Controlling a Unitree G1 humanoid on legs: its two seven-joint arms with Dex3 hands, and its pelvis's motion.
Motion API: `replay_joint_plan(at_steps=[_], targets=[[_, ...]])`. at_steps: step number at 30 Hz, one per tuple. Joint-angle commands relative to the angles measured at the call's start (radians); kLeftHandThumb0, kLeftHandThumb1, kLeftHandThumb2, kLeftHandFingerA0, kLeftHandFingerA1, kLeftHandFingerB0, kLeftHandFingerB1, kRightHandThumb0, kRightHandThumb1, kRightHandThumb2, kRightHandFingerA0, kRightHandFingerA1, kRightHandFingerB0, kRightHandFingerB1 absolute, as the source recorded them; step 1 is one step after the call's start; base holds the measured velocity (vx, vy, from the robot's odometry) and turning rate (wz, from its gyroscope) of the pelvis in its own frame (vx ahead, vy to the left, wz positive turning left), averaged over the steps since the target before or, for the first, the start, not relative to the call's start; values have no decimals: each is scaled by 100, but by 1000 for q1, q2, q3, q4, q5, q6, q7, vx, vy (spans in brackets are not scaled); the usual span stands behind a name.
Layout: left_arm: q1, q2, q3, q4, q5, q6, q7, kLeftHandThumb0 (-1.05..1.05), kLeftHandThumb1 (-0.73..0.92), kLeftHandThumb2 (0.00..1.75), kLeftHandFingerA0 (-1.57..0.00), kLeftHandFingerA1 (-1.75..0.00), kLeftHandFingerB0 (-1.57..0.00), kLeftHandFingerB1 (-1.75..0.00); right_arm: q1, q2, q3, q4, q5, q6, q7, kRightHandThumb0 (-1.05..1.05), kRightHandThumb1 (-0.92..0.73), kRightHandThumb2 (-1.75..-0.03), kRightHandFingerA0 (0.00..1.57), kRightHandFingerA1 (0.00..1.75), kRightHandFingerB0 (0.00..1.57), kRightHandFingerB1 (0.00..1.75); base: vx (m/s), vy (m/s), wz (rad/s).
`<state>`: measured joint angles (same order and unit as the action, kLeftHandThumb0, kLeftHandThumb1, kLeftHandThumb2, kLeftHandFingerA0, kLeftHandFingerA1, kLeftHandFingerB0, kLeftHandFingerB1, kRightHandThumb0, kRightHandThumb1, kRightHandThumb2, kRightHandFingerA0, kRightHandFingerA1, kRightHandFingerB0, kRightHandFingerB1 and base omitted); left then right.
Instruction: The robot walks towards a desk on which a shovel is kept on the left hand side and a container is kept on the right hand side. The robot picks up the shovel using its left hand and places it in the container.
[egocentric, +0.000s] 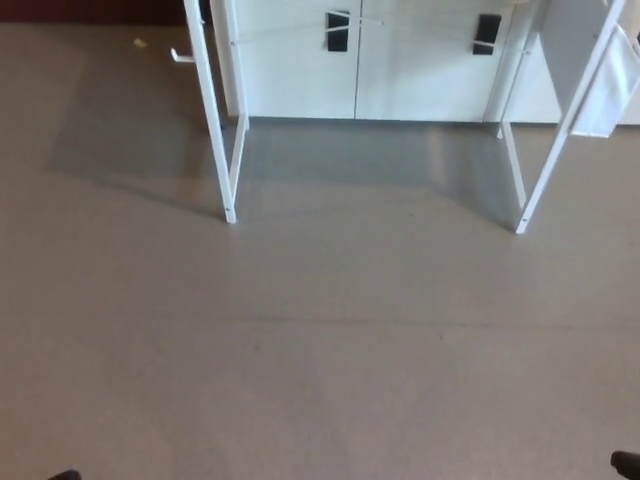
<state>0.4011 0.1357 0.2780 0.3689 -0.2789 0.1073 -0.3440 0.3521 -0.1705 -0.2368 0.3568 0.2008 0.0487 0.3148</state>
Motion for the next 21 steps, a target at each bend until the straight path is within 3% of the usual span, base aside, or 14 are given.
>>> replay_joint_plan(at_steps=[1, 14, 21], targets=[[4, 6, 2, -1, 7, -27, 4, -28, 56, 64, -41, -39, -41, -38, 1, -16, 2, -1, -19, -9, -17, -21, -55, -56, 66, 59, 50, 49, 69, 15, 7], [12, 4, 0, -2, 9, -38, 4, -27, 56, 64, -41, -40, -41, -38, 8, -20, 11, -6, -21, -9, -15, -21, -56, -56, 66, 58, 50, 48, 66, -171, 8], [13, 9, -2, -2, 11, -40, -1, -28, 56, 64, -41, -39, -41, -38, -14, -21, 10, 22, -18, -5, -20, -20, -55, -55, 70, 60, 52, 50, 8, -13, 0]])
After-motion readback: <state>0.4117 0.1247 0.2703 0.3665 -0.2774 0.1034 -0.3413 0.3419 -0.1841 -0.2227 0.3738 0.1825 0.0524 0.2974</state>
